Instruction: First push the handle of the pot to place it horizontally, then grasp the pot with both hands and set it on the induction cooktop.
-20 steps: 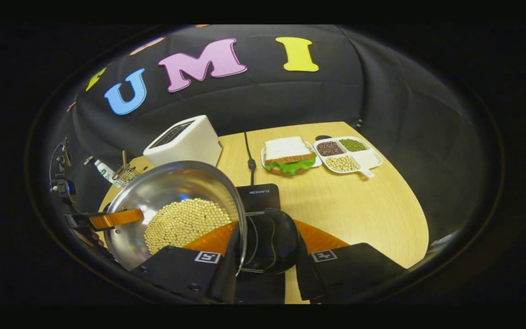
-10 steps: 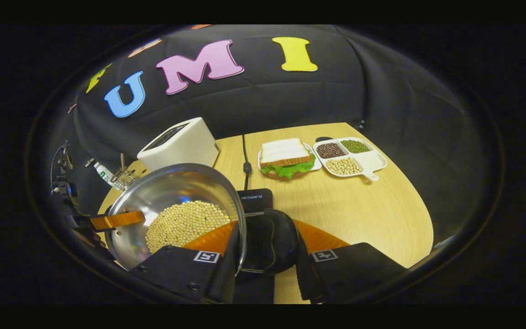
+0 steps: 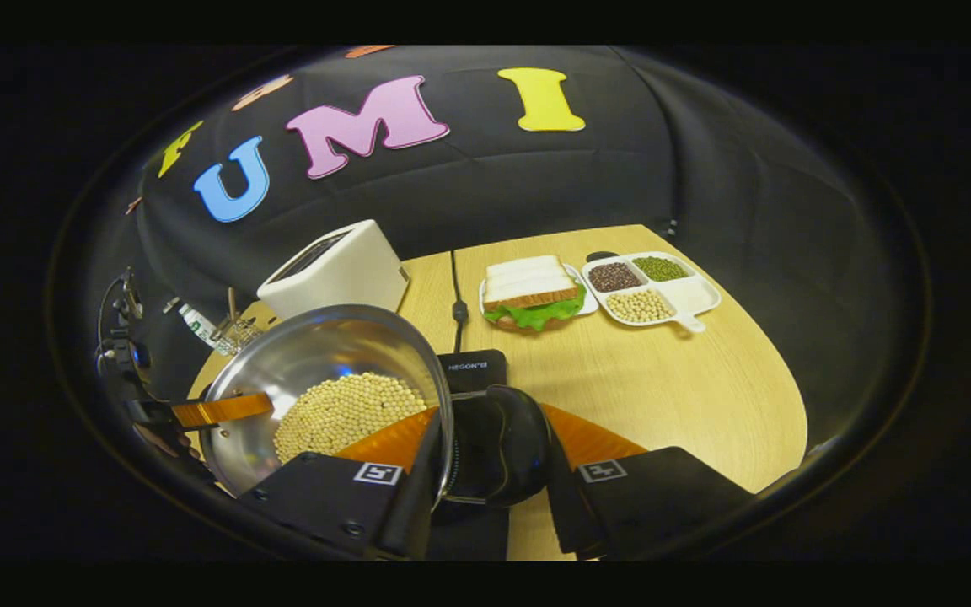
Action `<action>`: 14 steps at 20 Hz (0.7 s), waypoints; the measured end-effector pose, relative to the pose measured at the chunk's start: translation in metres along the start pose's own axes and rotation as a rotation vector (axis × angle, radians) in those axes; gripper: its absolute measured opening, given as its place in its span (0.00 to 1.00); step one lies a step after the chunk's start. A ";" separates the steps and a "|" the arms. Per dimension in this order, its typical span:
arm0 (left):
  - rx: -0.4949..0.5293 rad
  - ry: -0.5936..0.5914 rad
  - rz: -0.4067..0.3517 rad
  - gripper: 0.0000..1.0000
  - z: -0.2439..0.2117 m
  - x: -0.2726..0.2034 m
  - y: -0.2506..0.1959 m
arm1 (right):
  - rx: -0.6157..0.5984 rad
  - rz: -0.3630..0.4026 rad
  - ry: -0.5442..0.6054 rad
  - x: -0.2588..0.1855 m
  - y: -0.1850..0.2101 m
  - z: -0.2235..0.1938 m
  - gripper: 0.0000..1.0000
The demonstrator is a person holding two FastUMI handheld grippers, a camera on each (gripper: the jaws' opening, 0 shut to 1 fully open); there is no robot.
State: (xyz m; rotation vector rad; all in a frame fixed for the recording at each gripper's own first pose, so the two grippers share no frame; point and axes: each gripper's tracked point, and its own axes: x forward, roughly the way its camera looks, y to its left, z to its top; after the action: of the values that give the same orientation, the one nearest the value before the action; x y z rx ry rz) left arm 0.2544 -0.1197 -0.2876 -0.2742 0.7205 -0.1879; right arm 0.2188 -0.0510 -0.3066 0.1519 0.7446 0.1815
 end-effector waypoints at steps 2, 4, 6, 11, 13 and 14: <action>-0.010 0.003 0.011 0.65 -0.001 0.000 -0.001 | 0.013 0.014 0.007 0.001 0.000 0.000 0.61; -0.010 0.006 0.028 0.66 -0.003 -0.003 -0.001 | 0.043 0.018 0.033 0.002 -0.001 -0.005 0.62; 0.013 -0.010 0.094 0.65 0.001 -0.014 0.008 | 0.062 0.024 0.040 -0.004 -0.001 -0.006 0.72; 0.052 -0.059 0.155 0.96 0.021 -0.049 0.011 | 0.009 -0.030 -0.081 -0.039 -0.008 0.015 0.99; 0.101 -0.102 0.171 0.96 0.033 -0.069 0.009 | 0.007 -0.032 -0.125 -0.058 -0.002 0.023 0.99; 0.130 -0.121 0.176 0.96 0.040 -0.081 0.005 | -0.002 -0.035 -0.149 -0.067 0.000 0.029 0.99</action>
State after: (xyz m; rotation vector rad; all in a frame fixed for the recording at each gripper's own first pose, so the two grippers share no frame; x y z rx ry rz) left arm 0.2219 -0.0861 -0.2104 -0.0961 0.6056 -0.0495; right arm 0.1902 -0.0678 -0.2418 0.1485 0.5984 0.1366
